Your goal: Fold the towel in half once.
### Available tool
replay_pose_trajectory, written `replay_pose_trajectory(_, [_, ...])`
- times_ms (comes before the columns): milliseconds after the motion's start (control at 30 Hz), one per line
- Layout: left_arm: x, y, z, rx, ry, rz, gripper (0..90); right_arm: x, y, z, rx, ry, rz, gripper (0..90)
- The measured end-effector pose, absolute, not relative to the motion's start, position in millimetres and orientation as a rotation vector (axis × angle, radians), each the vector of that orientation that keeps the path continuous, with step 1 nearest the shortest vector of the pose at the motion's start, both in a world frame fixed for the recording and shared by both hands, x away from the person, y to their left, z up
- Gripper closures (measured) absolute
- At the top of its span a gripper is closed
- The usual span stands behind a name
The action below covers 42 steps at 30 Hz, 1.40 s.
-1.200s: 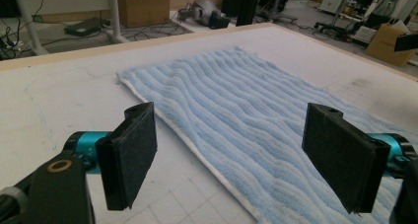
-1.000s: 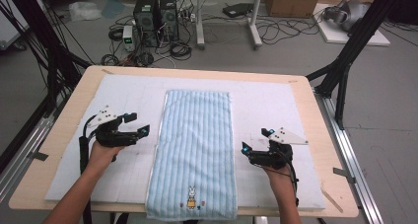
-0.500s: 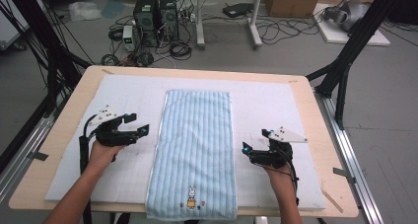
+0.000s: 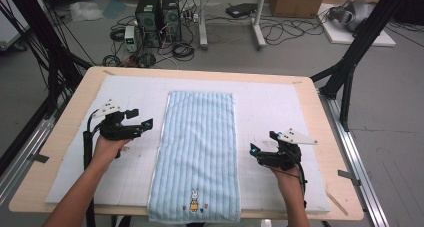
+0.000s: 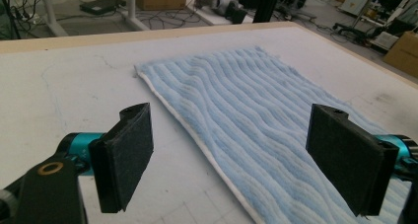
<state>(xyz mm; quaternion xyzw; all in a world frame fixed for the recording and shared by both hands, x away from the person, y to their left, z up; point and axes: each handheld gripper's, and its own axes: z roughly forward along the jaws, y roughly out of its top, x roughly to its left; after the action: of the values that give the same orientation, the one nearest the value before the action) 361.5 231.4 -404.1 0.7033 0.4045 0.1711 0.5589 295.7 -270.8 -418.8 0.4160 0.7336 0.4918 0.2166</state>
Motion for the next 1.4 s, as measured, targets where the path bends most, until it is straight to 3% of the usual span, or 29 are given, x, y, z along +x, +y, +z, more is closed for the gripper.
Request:
replay_pose_trajectory(400, [396, 211, -401, 1.674, 1.008, 0.376, 19.9, 296, -269, -420, 1.158, 2.041, 1.357, 11.0])
replay_pose_trajectory(800, [416, 205, -424, 1.705, 1.08, 0.303, 25.3, 296, -266, -423, 1.156, 2.069, 1.326, 11.0])
replay_pose_trajectory(1133, [437, 182, -424, 1.817, 1.096, 0.399, 26.9, 295, -267, -424, 1.177, 2.07, 1.323, 11.0])
replay_pose_trajectory(1400, [448, 168, -441, 1.894, 1.153, 0.428, 38.3, 297, -268, -427, 1.186, 2.075, 1.316, 11.0])
